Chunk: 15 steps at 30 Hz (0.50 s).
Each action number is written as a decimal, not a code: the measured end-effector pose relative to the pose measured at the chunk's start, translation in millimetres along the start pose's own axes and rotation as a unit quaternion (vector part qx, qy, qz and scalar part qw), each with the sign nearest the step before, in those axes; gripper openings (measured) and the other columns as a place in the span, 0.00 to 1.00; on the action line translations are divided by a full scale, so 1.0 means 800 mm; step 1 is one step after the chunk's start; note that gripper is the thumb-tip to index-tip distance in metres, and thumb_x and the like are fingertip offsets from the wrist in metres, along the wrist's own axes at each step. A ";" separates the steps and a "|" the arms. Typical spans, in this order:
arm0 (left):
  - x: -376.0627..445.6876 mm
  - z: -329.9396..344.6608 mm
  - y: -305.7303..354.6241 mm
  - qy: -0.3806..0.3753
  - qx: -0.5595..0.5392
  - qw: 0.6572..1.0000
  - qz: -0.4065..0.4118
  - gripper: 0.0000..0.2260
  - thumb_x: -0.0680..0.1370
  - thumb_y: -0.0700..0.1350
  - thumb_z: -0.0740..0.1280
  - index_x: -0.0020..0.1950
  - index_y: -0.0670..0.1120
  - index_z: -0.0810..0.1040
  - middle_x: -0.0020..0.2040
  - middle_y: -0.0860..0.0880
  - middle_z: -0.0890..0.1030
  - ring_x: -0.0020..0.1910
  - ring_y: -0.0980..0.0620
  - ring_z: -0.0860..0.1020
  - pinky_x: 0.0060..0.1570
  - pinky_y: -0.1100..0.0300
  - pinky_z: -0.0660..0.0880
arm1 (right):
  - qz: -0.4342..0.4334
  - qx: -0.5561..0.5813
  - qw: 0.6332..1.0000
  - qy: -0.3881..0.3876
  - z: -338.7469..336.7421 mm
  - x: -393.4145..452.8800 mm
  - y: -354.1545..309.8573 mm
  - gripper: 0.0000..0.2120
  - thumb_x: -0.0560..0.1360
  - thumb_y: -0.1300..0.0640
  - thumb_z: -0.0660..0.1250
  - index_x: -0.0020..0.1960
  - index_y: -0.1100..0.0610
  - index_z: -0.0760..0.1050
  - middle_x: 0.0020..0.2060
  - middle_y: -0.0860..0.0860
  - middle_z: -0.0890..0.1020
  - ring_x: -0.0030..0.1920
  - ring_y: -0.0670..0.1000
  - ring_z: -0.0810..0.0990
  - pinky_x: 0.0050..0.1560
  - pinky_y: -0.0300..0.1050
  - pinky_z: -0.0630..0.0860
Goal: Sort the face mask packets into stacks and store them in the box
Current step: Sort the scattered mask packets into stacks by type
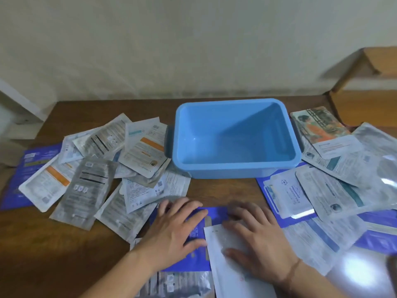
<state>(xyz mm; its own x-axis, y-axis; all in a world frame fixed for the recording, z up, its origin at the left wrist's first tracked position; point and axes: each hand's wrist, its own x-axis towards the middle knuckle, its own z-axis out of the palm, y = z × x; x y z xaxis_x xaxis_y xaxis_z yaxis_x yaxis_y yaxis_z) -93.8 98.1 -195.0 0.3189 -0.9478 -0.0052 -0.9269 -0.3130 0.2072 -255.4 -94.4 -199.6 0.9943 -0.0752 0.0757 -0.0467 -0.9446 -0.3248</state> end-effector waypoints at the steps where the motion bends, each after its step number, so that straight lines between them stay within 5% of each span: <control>1: 0.002 0.000 -0.002 0.005 0.009 1.000 0.005 0.25 0.75 0.68 0.60 0.65 0.54 0.73 0.64 0.55 0.73 0.61 0.52 0.71 0.56 0.49 0.65 | -0.008 -0.012 1.000 0.009 0.002 0.002 0.006 0.23 0.70 0.34 0.65 0.58 0.47 0.77 0.59 0.46 0.77 0.61 0.57 0.73 0.57 0.56 0.70; 8: 0.016 -0.016 0.004 -0.069 -0.019 0.995 -0.062 0.36 0.70 0.72 0.59 0.75 0.59 0.59 0.65 0.62 0.63 0.65 0.60 0.62 0.61 0.61 0.53 | -0.007 -0.133 0.991 0.027 -0.013 0.016 0.045 0.27 0.70 0.37 0.60 0.62 0.51 0.76 0.56 0.49 0.78 0.54 0.56 0.76 0.49 0.53 0.72; 12: 0.033 -0.025 0.010 -0.083 -0.024 0.994 -0.072 0.39 0.66 0.69 0.70 0.73 0.61 0.62 0.61 0.63 0.66 0.62 0.62 0.63 0.63 0.61 0.59 | -0.017 -0.131 0.991 -0.003 -0.017 0.021 0.047 0.28 0.69 0.35 0.56 0.63 0.46 0.73 0.58 0.46 0.76 0.53 0.54 0.76 0.48 0.52 0.75; 15: 0.033 -0.028 0.008 -0.089 -0.074 0.990 -0.084 0.34 0.64 0.67 0.74 0.67 0.63 0.68 0.54 0.64 0.70 0.56 0.62 0.69 0.55 0.64 0.66 | -0.015 -0.157 0.987 -0.026 -0.029 0.008 0.057 0.25 0.73 0.36 0.60 0.69 0.41 0.68 0.67 0.41 0.70 0.64 0.51 0.69 0.58 0.52 0.70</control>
<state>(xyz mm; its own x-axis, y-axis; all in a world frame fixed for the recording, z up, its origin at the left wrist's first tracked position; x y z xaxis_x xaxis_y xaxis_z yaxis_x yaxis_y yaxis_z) -86.8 72.6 -172.0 0.4142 -0.8827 -0.2218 -0.8202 -0.4676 0.3294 -253.0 -145.3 -192.3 0.9988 -0.0378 0.0298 -0.0374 -0.9992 -0.0142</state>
